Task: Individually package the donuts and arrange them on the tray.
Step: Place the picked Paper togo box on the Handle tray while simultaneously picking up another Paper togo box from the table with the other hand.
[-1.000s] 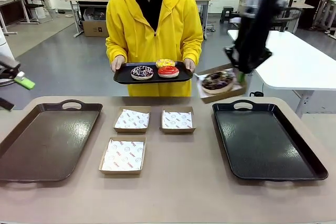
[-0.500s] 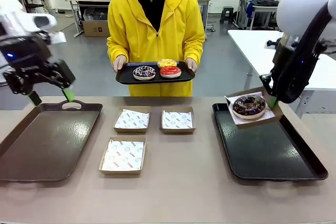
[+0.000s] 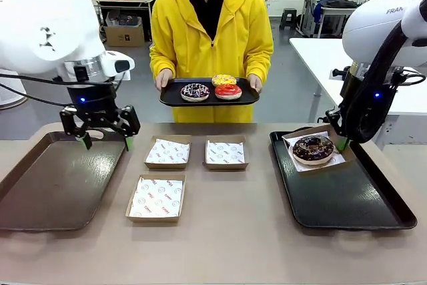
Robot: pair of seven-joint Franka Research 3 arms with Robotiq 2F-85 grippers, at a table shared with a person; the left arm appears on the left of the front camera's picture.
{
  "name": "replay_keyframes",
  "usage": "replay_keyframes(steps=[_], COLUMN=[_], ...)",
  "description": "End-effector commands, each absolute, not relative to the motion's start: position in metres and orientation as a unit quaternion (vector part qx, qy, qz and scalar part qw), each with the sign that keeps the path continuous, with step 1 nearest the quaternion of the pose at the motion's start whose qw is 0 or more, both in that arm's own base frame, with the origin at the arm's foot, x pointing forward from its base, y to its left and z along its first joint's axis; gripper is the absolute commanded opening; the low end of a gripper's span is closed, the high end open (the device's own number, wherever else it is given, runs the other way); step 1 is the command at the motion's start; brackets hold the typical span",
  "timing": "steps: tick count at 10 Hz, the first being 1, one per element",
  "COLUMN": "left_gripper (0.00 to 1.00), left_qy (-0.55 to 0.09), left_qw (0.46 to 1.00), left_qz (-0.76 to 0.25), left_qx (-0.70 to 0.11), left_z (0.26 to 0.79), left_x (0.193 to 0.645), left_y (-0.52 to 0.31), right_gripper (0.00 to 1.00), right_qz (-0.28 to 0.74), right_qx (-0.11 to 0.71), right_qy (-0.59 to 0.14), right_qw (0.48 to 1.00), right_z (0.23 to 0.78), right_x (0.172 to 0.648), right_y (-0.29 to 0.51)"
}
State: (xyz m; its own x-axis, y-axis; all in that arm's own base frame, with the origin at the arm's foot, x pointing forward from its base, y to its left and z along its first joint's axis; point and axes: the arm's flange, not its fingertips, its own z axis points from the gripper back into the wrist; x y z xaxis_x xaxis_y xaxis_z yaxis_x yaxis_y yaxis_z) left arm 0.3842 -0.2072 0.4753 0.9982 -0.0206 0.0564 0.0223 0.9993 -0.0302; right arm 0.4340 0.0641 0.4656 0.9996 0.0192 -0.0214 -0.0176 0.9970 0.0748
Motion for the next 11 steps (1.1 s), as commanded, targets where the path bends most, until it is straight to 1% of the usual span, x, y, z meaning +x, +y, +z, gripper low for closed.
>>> replay_keyframes(steps=[1, 4, 6, 7, 8, 11], left_gripper=[1.00, 1.00, 1.00, 1.00, 1.00, 1.00], left_qy=[-0.041, -0.020, -0.010, -0.001, -0.009, -0.009], left_qw=[0.999, 0.999, 0.999, 0.998, 1.000, 1.000], left_qz=[0.013, 0.016, 0.005, -0.007, 0.000, 0.000], left_qx=[-0.023, -0.040, -0.043, -0.059, -0.028, -0.028], left_z=[0.452, 0.407, 0.394, 0.392, 0.394, 0.394], left_x=[0.387, 0.381, 0.376, 0.373, 0.379, 0.379], left_y=[-0.218, -0.226, -0.226, -0.221, -0.224, -0.224], right_gripper=[0.01, 0.01, 0.01, 0.01, 0.01, 0.01], right_qz=[0.009, 0.009, 0.009, 0.009, 0.009, 0.009], right_qx=[0.037, 0.037, 0.037, 0.037, 0.037, 0.037], right_qy=[0.006, 0.006, 0.006, 0.006, 0.006, 0.006], right_qw=[0.999, 0.999, 0.999, 0.999, 0.999, 0.999], right_z=[0.470, 0.470, 0.470, 0.470, 0.470, 0.470], right_x=[0.432, 0.432, 0.432, 0.432, 0.432, 0.432], right_y=[0.064, 0.064, 0.064, 0.064, 0.064, 0.064])
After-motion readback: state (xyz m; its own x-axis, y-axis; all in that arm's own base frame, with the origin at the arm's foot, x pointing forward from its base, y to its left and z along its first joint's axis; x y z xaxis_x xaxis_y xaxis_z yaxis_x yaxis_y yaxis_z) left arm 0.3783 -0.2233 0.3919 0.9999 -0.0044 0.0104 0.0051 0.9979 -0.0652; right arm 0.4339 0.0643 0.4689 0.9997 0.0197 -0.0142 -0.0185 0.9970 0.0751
